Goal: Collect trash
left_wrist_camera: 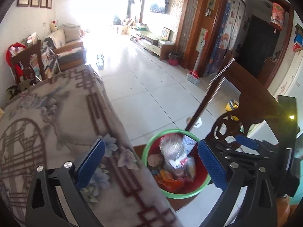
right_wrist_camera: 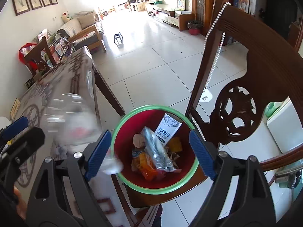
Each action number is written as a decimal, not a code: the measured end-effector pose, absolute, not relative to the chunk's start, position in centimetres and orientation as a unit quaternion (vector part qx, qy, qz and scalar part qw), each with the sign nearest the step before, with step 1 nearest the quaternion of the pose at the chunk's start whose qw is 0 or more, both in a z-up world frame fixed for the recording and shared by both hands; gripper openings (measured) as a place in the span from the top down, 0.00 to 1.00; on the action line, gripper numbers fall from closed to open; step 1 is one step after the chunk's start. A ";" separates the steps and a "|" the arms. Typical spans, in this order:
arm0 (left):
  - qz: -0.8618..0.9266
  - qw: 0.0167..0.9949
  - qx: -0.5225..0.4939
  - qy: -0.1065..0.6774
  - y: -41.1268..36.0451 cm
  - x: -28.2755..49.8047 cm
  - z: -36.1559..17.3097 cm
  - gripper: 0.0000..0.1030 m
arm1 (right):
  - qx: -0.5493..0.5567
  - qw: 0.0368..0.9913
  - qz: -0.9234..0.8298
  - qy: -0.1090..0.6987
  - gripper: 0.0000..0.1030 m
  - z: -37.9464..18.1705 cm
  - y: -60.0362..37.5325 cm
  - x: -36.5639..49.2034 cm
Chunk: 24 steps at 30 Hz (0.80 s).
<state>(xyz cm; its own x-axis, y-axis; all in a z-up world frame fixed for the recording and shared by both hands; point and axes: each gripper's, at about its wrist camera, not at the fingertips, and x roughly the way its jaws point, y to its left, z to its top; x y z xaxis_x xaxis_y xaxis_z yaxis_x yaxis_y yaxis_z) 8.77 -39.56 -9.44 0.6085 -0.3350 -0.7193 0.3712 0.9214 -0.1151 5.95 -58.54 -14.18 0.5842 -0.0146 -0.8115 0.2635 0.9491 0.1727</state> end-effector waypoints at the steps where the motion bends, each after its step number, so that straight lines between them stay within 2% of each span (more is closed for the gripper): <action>1: -0.195 0.901 0.020 0.387 -38.8 8.5 -8.8 0.08 | 0.136 0.883 -0.080 0.442 0.20 -13.6 -58.4 5.7; 4: -0.179 0.920 0.011 0.350 -36.4 7.5 -6.3 0.08 | 0.127 0.903 -0.073 0.405 0.17 -10.8 -56.6 4.7; 8: -0.141 0.954 0.008 0.266 -32.3 5.4 -2.2 0.08 | 0.114 0.943 -0.059 0.307 0.04 -5.9 -52.8 2.7; 10: -0.116 0.967 0.008 0.226 -29.9 4.2 -0.3 0.08 | 0.098 0.961 -0.062 0.250 0.04 -3.6 -50.8 1.5; 13: -0.074 0.975 0.018 0.208 -27.1 3.4 2.0 0.08 | 0.077 0.984 -0.065 0.149 0.04 -1.3 -47.4 0.1; 15: -0.029 0.980 0.028 0.197 -25.0 2.9 2.7 0.08 | 0.081 0.988 -0.070 0.114 0.04 -1.0 -45.2 -0.4; 19: 0.001 0.981 0.011 0.195 -19.7 2.1 3.3 0.08 | 0.141 0.973 -0.063 0.173 0.04 -1.4 -42.4 0.6; 24: -0.052 0.975 -0.046 0.213 -13.5 1.9 3.2 0.08 | 0.129 0.973 -0.095 0.167 0.04 -0.6 -38.4 -0.3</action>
